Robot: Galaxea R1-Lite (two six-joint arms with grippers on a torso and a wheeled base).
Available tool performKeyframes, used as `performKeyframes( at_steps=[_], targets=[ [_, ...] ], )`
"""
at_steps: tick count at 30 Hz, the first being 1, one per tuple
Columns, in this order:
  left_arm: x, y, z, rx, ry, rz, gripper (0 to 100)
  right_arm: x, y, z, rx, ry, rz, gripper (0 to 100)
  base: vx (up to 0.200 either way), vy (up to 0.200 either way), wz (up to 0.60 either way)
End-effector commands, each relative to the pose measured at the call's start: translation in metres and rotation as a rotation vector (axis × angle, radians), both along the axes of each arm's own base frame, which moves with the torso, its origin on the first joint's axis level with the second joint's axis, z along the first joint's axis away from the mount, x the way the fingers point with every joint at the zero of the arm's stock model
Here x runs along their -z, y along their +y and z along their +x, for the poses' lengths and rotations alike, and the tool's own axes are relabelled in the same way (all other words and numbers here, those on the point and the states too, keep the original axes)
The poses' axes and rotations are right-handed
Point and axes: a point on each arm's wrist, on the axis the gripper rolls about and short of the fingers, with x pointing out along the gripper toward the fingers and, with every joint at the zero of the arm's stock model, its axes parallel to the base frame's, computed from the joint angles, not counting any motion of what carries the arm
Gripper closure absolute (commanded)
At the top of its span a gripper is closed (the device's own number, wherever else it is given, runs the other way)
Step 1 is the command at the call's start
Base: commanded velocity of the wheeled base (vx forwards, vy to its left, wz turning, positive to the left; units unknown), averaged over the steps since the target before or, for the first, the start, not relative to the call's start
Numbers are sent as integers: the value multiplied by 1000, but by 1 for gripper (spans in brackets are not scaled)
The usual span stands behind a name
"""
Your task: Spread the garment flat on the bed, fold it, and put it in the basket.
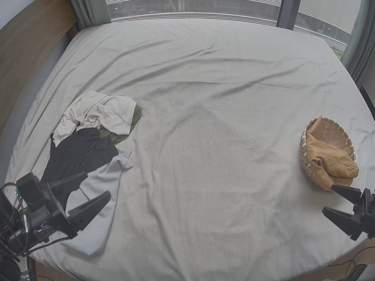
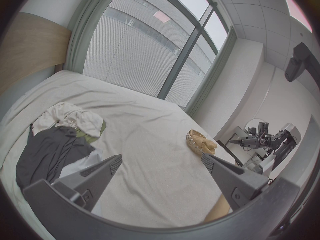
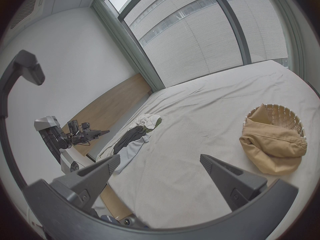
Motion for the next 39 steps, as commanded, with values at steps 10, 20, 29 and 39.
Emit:
performKeyframes(
  at_steps=[10, 20, 29, 39],
  targets=[
    [60, 45, -131, -202, 30, 20, 0, 66, -27, -86, 373, -155, -3, 0, 0, 0, 0],
    [65, 44, -143, -391, -120, 41, 0, 75, -31, -91, 696, -196, -220, 0, 0, 0, 0],
    [65, 50, -142, -664, -123, 104, 0, 75, -32, -93, 760, -227, -213, 0, 0, 0, 0],
    [66, 53, -142, -793, -141, 229, 0, 75, -31, -93, 703, -265, -296, 0, 0, 0, 0]
  ],
)
